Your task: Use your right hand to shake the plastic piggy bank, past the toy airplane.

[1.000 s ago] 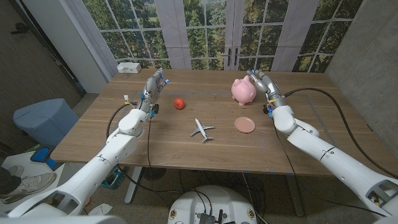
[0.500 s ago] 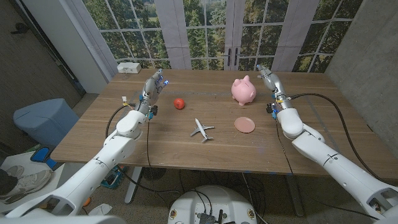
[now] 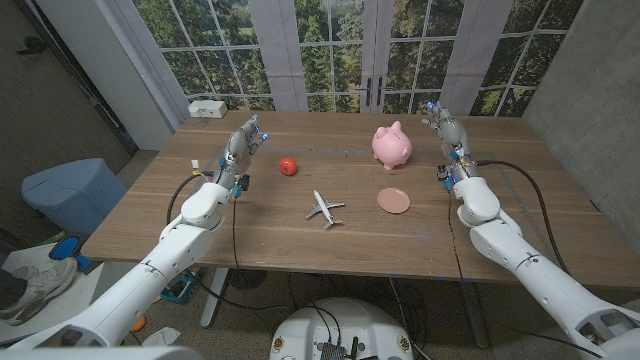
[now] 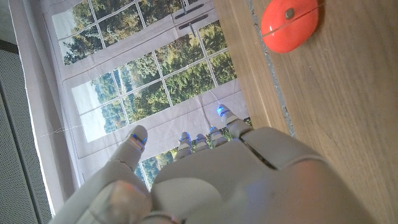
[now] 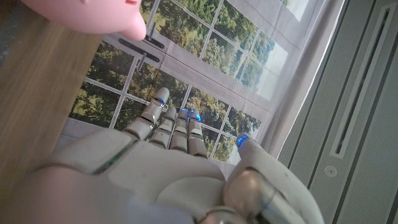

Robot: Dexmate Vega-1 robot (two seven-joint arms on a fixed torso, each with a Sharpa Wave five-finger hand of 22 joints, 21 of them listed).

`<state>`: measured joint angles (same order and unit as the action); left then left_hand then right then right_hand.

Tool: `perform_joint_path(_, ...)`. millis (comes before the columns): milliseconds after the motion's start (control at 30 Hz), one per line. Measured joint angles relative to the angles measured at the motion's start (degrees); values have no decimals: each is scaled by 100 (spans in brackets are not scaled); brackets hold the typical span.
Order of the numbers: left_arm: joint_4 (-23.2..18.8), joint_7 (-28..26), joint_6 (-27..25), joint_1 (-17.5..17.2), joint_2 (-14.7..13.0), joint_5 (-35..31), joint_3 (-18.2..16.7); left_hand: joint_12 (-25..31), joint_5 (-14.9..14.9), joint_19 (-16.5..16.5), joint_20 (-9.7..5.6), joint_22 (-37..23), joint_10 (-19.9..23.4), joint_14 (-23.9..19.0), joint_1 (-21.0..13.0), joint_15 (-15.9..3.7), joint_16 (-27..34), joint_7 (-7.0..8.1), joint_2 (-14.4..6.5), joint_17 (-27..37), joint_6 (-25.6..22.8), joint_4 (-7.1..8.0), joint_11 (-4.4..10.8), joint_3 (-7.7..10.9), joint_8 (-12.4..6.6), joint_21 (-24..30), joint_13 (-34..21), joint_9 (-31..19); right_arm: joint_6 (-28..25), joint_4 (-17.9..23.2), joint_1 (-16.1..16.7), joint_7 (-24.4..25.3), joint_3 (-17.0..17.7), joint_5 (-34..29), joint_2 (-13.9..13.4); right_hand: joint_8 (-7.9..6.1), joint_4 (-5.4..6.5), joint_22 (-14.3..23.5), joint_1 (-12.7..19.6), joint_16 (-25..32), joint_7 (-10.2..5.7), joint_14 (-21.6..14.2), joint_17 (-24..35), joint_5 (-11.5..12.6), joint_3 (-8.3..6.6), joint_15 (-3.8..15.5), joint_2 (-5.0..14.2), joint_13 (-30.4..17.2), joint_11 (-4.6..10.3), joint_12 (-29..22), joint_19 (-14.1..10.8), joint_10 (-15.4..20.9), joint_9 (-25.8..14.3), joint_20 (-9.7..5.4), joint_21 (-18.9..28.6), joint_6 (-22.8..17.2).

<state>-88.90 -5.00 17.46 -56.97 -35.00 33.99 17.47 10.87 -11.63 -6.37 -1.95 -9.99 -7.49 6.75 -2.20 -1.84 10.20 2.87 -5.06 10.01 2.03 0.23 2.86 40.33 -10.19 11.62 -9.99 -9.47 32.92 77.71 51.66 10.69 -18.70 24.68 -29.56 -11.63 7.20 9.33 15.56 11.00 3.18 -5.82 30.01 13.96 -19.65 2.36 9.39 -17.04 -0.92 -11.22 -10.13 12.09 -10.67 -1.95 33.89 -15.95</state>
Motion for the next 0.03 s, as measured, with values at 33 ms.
perform_joint_path(33,0,-2,0,0,0,3,0,0,0,0,0,0,0,0,0,0,0,0,0,0,0,0,0,0,0,0,0,0,0,-30,4,0,28,0,33,0,8,0,44,0,0,0,-3,-1,-20,0,44,4,1,0,0,-1,0,0,0,0)
